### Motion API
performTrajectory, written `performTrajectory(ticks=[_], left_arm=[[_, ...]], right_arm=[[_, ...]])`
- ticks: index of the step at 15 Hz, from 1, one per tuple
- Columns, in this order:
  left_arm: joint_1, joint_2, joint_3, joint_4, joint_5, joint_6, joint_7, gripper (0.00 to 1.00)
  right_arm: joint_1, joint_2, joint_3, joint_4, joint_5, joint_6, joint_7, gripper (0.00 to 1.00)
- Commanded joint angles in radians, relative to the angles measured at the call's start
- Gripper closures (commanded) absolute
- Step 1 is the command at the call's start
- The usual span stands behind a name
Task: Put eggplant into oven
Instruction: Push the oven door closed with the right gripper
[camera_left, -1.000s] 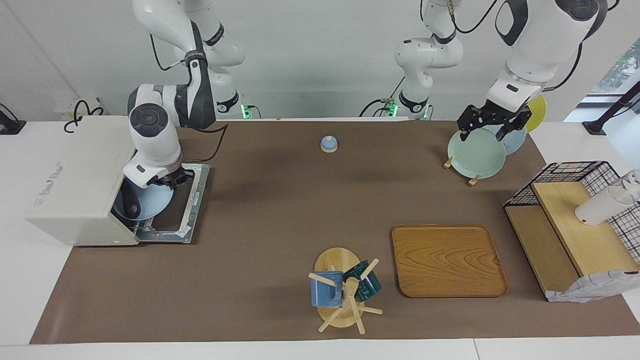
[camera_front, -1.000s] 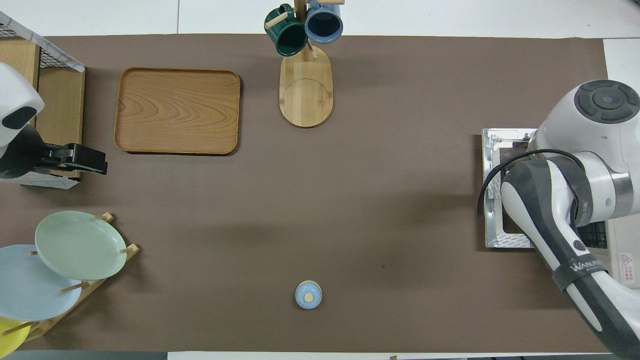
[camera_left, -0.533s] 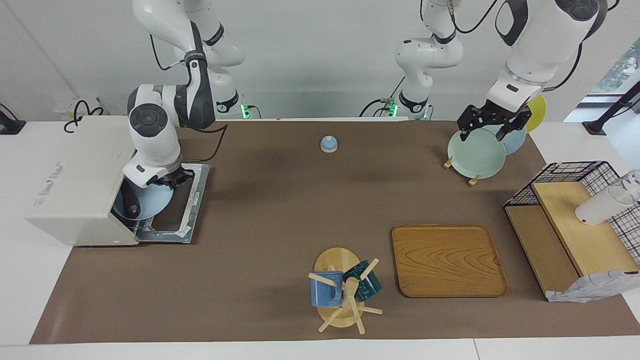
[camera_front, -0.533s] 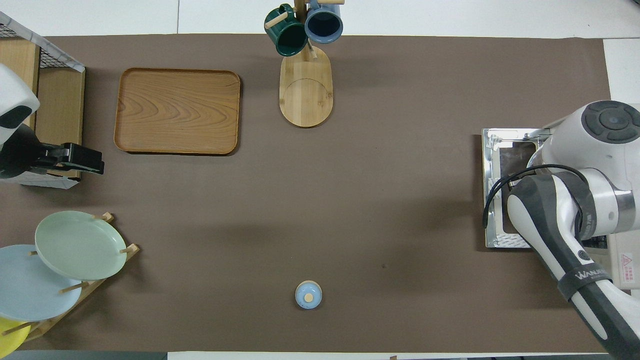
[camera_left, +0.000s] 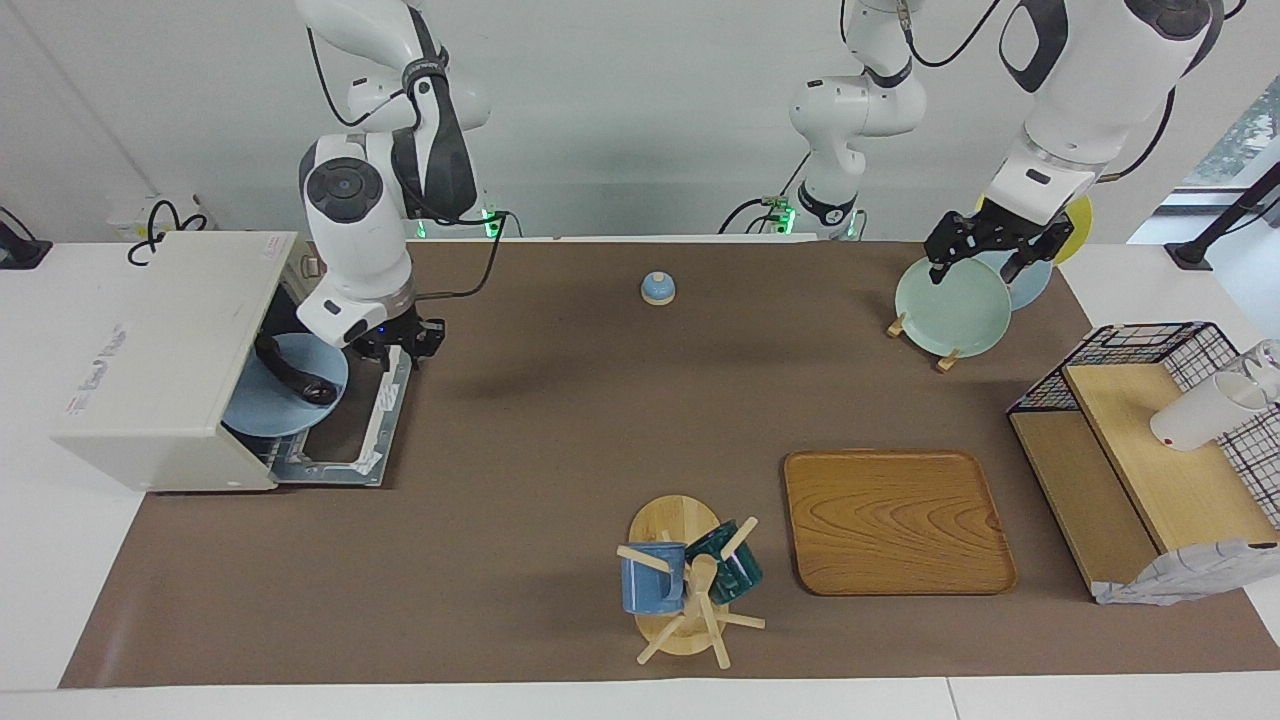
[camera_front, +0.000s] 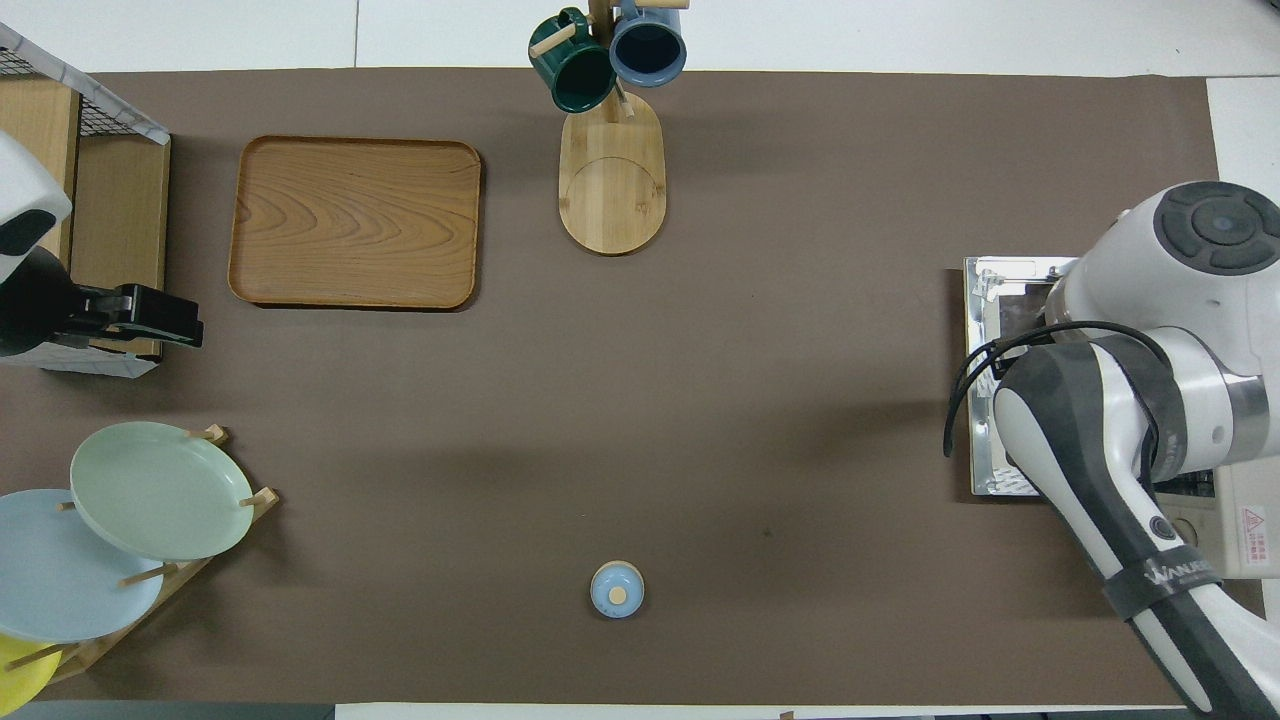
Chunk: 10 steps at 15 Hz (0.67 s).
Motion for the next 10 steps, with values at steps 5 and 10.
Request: performTrajectory(ticks=[5,10], left_arm=[[0.020,-0.006,-0.006,-0.004,0.021,0.008,0.011,0.00],[0.021,-0.006,0.002,-0.004,0.021,0.001,0.008,0.00]], right_arm=[[-0.023,0.092,-0.002,-0.118,0.015,0.194,0.084,1.00],[-0.058,0.106,-0.004,-0.158,-0.086,0.217,0.089,1.00]])
